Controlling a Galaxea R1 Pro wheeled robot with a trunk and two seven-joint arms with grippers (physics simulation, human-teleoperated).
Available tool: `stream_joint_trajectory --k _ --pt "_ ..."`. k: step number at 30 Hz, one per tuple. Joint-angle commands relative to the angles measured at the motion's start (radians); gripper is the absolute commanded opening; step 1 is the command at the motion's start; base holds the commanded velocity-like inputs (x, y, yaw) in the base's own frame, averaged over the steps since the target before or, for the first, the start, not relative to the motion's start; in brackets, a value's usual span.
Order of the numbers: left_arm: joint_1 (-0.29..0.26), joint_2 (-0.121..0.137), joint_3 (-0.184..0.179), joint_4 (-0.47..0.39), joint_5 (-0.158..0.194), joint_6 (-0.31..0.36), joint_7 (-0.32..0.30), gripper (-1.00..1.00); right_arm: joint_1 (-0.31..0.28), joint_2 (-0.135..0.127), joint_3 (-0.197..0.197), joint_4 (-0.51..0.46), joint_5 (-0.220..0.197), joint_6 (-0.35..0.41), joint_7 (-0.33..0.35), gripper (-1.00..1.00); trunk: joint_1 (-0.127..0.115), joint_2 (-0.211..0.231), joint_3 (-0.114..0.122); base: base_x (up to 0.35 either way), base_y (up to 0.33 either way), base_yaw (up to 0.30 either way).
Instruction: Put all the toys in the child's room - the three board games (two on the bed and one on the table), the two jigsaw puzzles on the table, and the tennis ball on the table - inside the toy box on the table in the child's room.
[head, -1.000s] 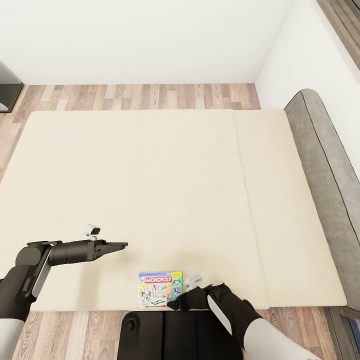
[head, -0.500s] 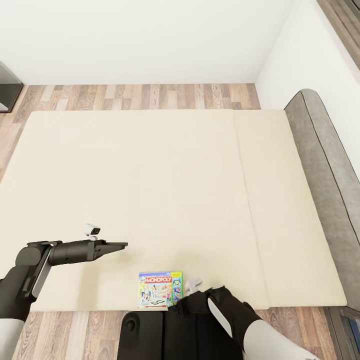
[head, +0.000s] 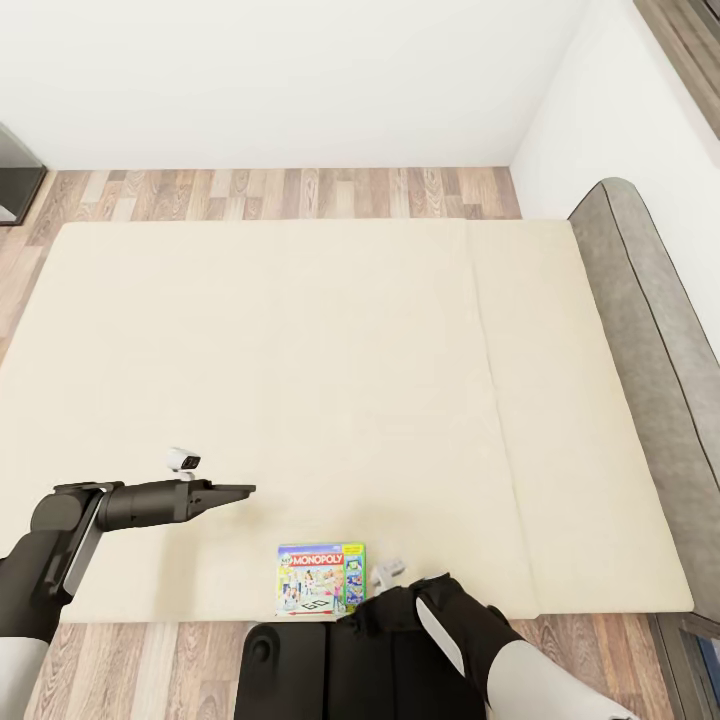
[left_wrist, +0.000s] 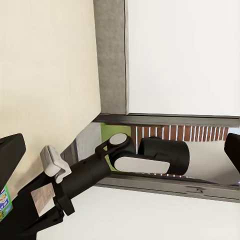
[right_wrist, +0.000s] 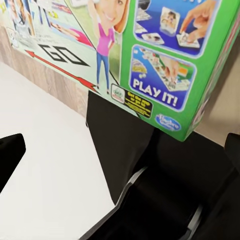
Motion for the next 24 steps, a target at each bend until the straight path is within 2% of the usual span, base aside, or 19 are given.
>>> stream_joint_trajectory --k 1,5,12,24 --pt "0.0 0.0 0.0 0.0 0.0 0.011 -0.004 1.0 -0.001 0.0 0.005 -0.001 -0.01 0.007 -0.002 1.0 0.001 -0.002 -0.001 0.0 0.0 0.0" --pt "0.0 0.0 0.0 0.0 0.0 0.011 -0.004 1.0 -0.001 0.004 0.005 -0.001 -0.01 0.007 -0.001 1.0 0.001 -0.002 -0.001 0.0 0.0 0.0" --pt "0.0 0.0 0.0 0.0 0.001 0.011 -0.004 1.0 -0.001 0.03 0.005 -0.001 -0.006 0.004 0.0 1.0 0.001 -0.002 -0.001 0.0 0.0 0.0" --pt "0.0 0.0 0.0 0.0 0.001 0.011 -0.004 1.0 -0.001 0.037 0.005 -0.002 -0.007 0.002 0.0 1.0 0.001 -0.002 -0.001 0.0 0.0 0.0"
